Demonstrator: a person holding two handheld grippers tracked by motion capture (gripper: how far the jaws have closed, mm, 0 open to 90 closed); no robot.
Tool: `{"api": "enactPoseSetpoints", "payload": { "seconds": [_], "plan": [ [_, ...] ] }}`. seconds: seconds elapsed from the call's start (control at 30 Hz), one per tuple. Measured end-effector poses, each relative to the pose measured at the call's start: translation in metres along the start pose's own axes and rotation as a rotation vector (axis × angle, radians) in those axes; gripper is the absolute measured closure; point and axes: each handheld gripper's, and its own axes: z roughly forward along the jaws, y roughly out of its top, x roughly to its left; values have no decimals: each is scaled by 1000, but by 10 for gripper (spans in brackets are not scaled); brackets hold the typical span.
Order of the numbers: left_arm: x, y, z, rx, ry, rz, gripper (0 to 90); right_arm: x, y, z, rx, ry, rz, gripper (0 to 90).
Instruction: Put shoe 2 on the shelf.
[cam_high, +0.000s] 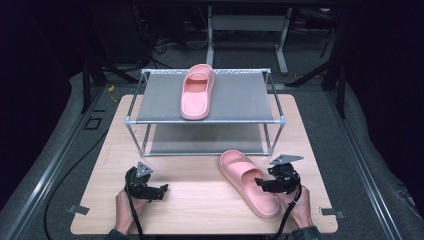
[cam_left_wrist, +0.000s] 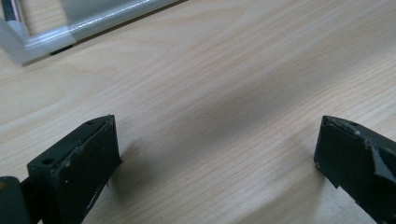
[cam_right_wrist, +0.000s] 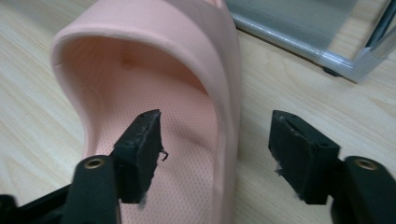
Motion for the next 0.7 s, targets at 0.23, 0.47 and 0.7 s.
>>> {"api": "enactPoseSetpoints", "payload": {
  "seconds": [0.23,0.47,0.7],
  "plan": [
    [-1,-1,1,-15,-1,0,0,-4,8,13,21,13,11,520],
    [0,-1,1,-12,-15,13,0,-5,13,23,12,29,10,641],
    [-1,-1,1,-12,-18,16,0,-4,14,24,2,6,1,715]
  ]
}}
